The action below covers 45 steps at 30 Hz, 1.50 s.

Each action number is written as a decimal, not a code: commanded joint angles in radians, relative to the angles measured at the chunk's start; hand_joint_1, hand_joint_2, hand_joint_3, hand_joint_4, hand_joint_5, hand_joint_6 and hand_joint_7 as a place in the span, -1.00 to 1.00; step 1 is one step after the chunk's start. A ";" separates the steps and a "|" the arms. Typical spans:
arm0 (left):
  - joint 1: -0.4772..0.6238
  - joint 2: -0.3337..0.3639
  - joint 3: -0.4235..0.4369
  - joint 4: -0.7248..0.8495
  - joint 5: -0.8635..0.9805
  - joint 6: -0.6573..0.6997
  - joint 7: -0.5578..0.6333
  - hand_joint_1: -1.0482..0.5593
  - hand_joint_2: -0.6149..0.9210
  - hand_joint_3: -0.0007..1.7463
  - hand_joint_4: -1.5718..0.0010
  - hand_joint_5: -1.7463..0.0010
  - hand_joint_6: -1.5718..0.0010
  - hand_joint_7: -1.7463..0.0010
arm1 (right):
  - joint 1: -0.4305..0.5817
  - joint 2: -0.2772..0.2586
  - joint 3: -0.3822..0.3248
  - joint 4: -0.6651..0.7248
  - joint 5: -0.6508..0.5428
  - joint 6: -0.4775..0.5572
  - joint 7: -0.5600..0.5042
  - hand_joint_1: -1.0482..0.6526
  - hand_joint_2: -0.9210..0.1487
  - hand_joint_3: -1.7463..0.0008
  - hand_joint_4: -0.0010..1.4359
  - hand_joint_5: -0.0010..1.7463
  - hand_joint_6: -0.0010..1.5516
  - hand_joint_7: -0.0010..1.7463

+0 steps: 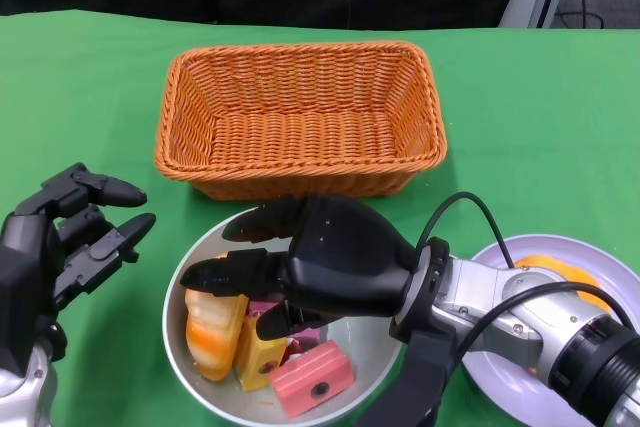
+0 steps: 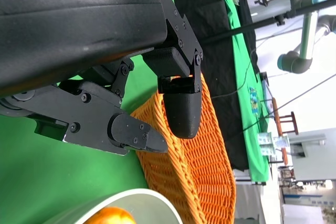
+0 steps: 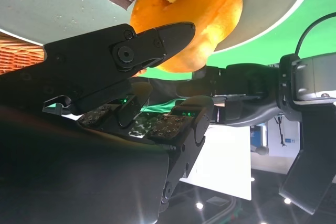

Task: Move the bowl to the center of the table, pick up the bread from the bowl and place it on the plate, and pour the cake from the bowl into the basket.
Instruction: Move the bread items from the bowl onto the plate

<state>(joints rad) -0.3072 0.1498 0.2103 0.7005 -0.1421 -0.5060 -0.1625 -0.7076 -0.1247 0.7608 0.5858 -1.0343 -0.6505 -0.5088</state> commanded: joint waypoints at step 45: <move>-0.008 0.125 0.076 0.075 -0.042 0.041 -0.111 0.20 1.00 -0.55 -0.09 -0.38 -0.10 -0.01 | -0.152 0.109 0.123 0.254 -0.002 -0.025 0.091 -0.43 -1.00 0.94 -0.07 -0.18 0.13 -0.95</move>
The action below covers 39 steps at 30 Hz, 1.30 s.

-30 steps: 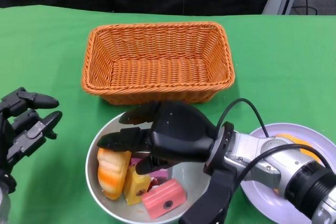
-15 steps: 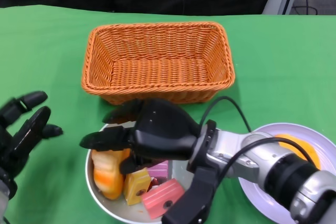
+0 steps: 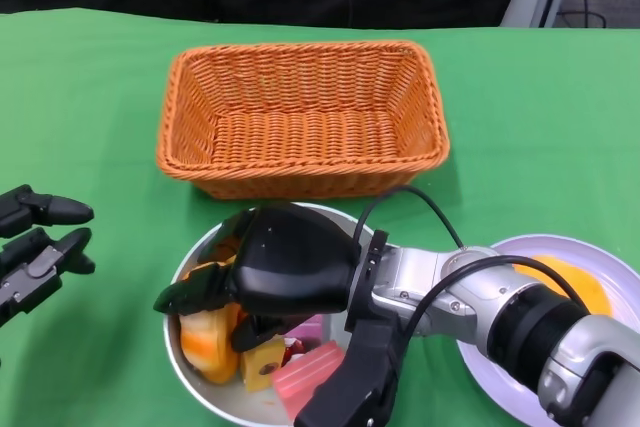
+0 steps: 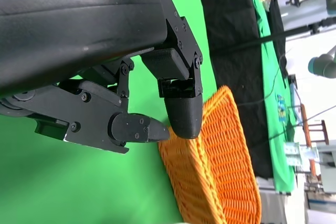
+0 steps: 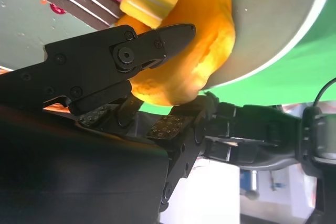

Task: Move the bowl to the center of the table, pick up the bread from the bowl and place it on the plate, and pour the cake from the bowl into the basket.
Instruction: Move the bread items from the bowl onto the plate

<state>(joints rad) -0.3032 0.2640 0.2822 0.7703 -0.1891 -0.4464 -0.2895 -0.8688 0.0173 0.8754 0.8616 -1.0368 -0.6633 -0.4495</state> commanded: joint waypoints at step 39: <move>-0.007 -0.016 -0.006 0.034 0.057 -0.076 0.120 0.20 1.00 -0.59 -0.04 -0.46 -0.10 -0.01 | 0.095 -0.045 0.099 -0.145 -0.099 0.215 0.022 -0.33 -0.89 1.00 -0.02 0.45 0.41 -0.99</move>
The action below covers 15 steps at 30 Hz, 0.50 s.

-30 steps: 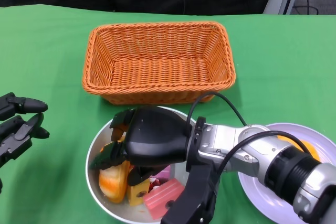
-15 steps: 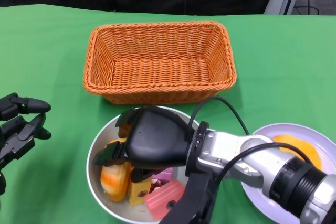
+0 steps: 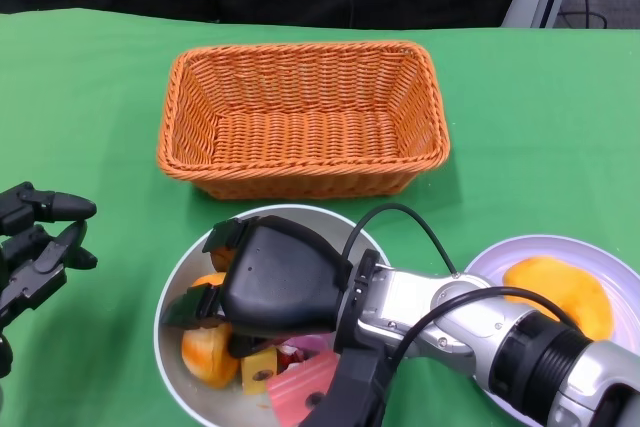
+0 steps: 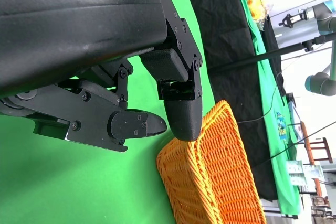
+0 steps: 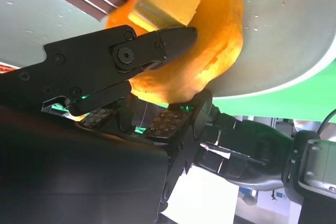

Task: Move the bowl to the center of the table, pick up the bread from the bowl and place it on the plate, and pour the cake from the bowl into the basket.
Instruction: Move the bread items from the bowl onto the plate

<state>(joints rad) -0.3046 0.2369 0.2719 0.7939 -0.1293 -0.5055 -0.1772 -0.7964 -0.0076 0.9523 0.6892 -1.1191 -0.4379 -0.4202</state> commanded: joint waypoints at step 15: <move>-0.005 0.030 -0.007 0.021 0.045 -0.020 0.046 0.13 1.00 -0.65 -0.05 -0.37 -0.12 0.01 | -0.003 -0.062 -0.058 0.019 0.024 -0.012 -0.082 -0.29 -0.98 1.00 0.03 0.44 0.39 -0.99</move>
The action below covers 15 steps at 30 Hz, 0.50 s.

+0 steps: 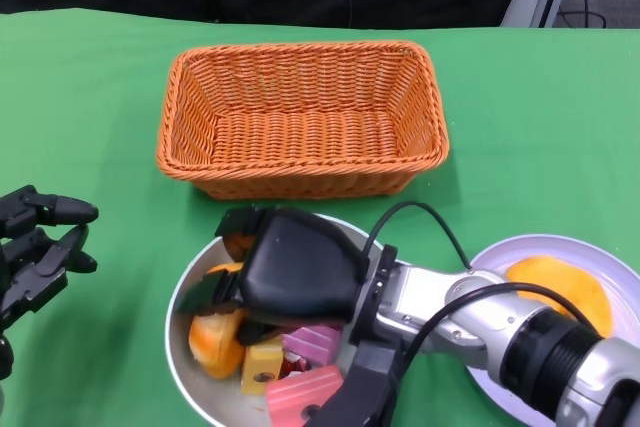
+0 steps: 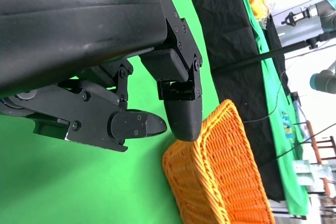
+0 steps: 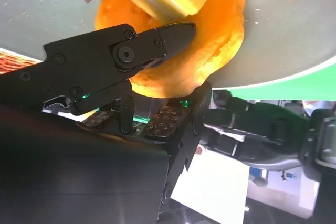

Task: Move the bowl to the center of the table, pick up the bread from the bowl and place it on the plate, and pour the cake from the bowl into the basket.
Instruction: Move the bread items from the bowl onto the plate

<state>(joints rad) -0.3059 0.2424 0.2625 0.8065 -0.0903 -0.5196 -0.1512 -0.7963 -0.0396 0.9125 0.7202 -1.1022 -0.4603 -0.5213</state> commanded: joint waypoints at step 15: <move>-0.004 0.014 0.010 0.014 -0.019 -0.012 0.004 0.16 1.00 -0.65 -0.02 -0.46 -0.13 0.00 | 0.017 -0.049 -0.075 -0.020 0.008 0.116 -0.050 -0.28 -0.95 1.00 0.12 0.25 0.50 -0.98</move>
<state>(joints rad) -0.3060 0.2425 0.2652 0.8148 -0.0939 -0.5270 -0.1437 -0.7828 -0.0716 0.8619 0.7010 -1.1088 -0.3639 -0.5702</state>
